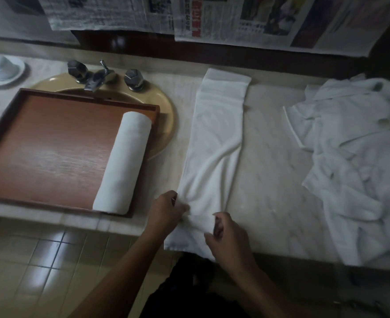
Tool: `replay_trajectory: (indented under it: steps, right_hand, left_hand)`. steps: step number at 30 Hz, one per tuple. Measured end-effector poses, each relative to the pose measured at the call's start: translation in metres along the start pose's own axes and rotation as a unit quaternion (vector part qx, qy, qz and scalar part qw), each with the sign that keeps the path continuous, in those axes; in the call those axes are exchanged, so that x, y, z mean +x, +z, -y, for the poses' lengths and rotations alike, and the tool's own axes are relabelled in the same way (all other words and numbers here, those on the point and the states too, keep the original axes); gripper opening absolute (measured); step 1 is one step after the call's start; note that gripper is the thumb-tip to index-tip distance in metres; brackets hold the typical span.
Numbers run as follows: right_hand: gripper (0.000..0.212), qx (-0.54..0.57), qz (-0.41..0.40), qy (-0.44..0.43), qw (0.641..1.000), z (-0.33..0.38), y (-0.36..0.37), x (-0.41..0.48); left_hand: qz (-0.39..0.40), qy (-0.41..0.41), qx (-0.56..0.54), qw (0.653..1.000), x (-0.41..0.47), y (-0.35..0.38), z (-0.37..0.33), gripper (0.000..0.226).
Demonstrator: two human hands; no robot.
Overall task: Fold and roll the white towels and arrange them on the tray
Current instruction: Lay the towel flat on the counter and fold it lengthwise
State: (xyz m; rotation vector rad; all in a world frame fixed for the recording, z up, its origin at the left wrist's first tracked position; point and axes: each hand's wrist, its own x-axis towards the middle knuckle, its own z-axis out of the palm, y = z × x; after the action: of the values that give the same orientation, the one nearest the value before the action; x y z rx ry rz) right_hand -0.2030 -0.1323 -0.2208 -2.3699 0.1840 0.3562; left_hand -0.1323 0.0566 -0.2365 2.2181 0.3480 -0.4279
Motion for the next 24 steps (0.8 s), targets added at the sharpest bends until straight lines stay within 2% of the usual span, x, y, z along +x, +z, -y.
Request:
replay_trajectory:
  steps: [2,4,6,7,9,11,13,14,16,18,19,21,24]
  right_hand:
    - [0.019,-0.019,-0.017,-0.112,0.993,-0.001,0.003,-0.011]
    - [0.012,-0.037,0.062,-0.202,0.977,-0.002,0.008,-0.029]
    - [0.016,-0.059,0.152,-0.221,0.962,-0.009,0.012,-0.043]
    - [0.016,-0.052,0.167,-0.208,0.962,-0.015,0.015,-0.046]
    - [0.008,0.013,0.128,-0.118,0.985,-0.022,0.015,-0.051]
    - [0.009,0.102,0.066,0.021,0.992,-0.033,0.015,-0.053]
    - [0.004,0.167,0.021,0.138,0.976,-0.046,0.016,-0.054]
    - [0.003,0.189,0.012,0.170,0.967,-0.050,0.016,-0.054]
    - [0.017,0.235,0.029,0.200,0.951,-0.056,0.023,-0.053]
    - [0.030,0.323,0.079,0.242,0.912,-0.055,0.032,-0.051]
    - [0.033,0.376,0.094,0.273,0.880,-0.054,0.036,-0.050]
    - [0.022,0.454,0.099,0.314,0.828,-0.051,0.039,-0.048]
    - [0.016,0.486,0.098,0.320,0.807,-0.048,0.033,-0.051]
  left_hand:
    - [-0.004,0.004,0.002,1.000,-0.004,-0.001,-0.001,0.037]
    - [-0.007,0.000,-0.004,1.000,-0.008,-0.002,-0.001,0.028]
    - [-0.011,-0.006,-0.017,1.000,-0.016,-0.002,-0.002,0.025]
    - [-0.015,-0.008,-0.024,1.000,-0.020,-0.002,-0.002,0.027]
    - [-0.033,-0.006,-0.033,0.999,-0.032,-0.001,0.002,0.032]
    - [-0.065,-0.003,-0.022,0.998,-0.048,0.001,0.011,0.035]
    - [-0.088,-0.008,-0.021,0.996,-0.065,0.004,0.024,0.033]
    - [-0.092,-0.016,-0.029,0.995,-0.073,0.006,0.029,0.029]
    - [-0.095,-0.032,-0.038,0.994,-0.083,0.008,0.035,0.021]
    - [-0.096,-0.041,-0.036,0.994,-0.087,0.010,0.038,0.013]
    - [-0.096,-0.045,-0.036,0.994,-0.087,0.011,0.038,0.011]
    - [-0.102,-0.050,-0.037,0.993,-0.087,0.011,0.036,0.011]
    - [-0.104,-0.053,-0.029,0.993,-0.082,0.008,0.035,0.013]
